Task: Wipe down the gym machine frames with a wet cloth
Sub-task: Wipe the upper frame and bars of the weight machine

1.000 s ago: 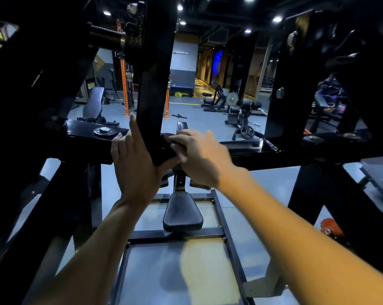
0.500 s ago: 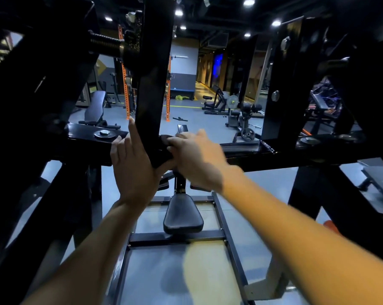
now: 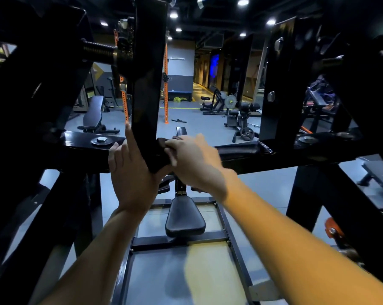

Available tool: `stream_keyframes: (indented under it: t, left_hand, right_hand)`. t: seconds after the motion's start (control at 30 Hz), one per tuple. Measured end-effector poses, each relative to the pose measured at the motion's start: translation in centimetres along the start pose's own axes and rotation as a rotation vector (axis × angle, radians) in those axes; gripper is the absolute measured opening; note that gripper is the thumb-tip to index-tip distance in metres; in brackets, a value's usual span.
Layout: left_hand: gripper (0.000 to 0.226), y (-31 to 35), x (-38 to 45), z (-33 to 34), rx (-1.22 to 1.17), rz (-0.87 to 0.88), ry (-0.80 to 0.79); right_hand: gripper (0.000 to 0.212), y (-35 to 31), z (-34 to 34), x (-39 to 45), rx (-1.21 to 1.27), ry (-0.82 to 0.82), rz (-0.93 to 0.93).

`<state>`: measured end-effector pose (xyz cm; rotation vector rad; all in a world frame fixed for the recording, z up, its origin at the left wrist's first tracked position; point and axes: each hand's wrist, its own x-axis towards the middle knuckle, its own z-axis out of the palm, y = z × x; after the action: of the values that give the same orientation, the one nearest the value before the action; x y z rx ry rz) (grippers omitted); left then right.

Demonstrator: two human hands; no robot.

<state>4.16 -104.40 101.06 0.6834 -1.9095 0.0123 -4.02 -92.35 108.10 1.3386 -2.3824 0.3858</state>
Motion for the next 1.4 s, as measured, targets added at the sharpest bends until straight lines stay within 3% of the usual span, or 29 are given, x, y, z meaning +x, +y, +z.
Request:
stream_keyframes:
  t: [0.07,0.17,0.23,0.3,0.4,0.5,0.57,0.67,0.73,0.87,0.97,1.03,1.13,1.2,1.27,1.4]
  left_hand:
    - [0.129,-0.1,-0.1,0.2,0.016,-0.013,-0.018]
    - [0.133,-0.1,0.0,0.4,0.026,-0.027,-0.025]
    - [0.132,0.0,-0.1,0.3,0.019,-0.029,-0.028]
    - [0.132,0.1,-0.1,0.1,0.021,-0.033,-0.031]
    - [0.125,0.1,0.1,0.0,-0.007,-0.044,-0.040]
    - [0.120,-0.2,0.4,0.1,-0.021,-0.040,-0.033]
    - [0.132,-0.2,0.3,0.2,-0.001,-0.030,-0.051]
    - [0.136,-0.2,0.0,0.3,0.018,-0.030,-0.055]
    - [0.135,-0.2,0.1,0.4,0.027,-0.018,-0.050]
    - [0.131,-0.1,0.0,0.2,0.028,-0.016,-0.037]
    - [0.129,-0.2,0.0,0.1,-0.001,-0.013,-0.009]
    - [0.131,-0.3,0.1,0.1,0.007,0.001,-0.027]
    - [0.131,-0.3,0.0,0.2,0.012,-0.003,-0.019]
    - [0.131,-0.1,-0.1,0.2,0.024,-0.008,-0.015]
    - [0.132,-0.1,-0.1,0.2,0.025,-0.010,-0.026]
    - [0.116,-0.2,0.1,0.4,0.022,0.008,-0.010]
  right_hand:
    - [0.033,4.0,-1.2,-1.9,-0.068,-0.036,0.165]
    - [0.035,8.8,-3.9,-4.8,-0.242,-0.047,0.518]
    - [0.033,9.1,-4.4,-4.7,-0.246,-0.043,0.624]
    - [0.030,6.6,-3.6,-3.2,-0.141,-0.013,0.581]
    - [0.027,0.0,-0.8,-1.5,0.075,-0.022,0.296]
    - [0.028,-1.6,0.0,-1.6,0.040,0.014,0.062]
    - [0.030,2.3,-1.0,-2.6,-0.044,0.012,0.140]
    - [0.035,9.0,-3.5,-4.9,-0.127,0.006,0.548]
    - [0.037,8.7,-3.6,-5.0,-0.149,0.031,0.622]
    - [0.027,0.2,0.2,-2.4,0.041,0.044,0.302]
    - [0.030,-0.1,0.9,-2.1,0.108,0.062,0.102]
    - [0.034,3.7,-0.2,-3.2,0.083,0.061,0.172]
    - [0.036,9.9,-3.1,-5.5,-0.091,0.031,0.483]
    - [0.037,10.4,-3.8,-5.5,-0.141,0.030,0.629]
    - [0.033,7.2,-3.0,-4.2,-0.109,0.049,0.566]
    - [0.029,-2.0,0.6,-1.1,0.128,0.004,0.224]
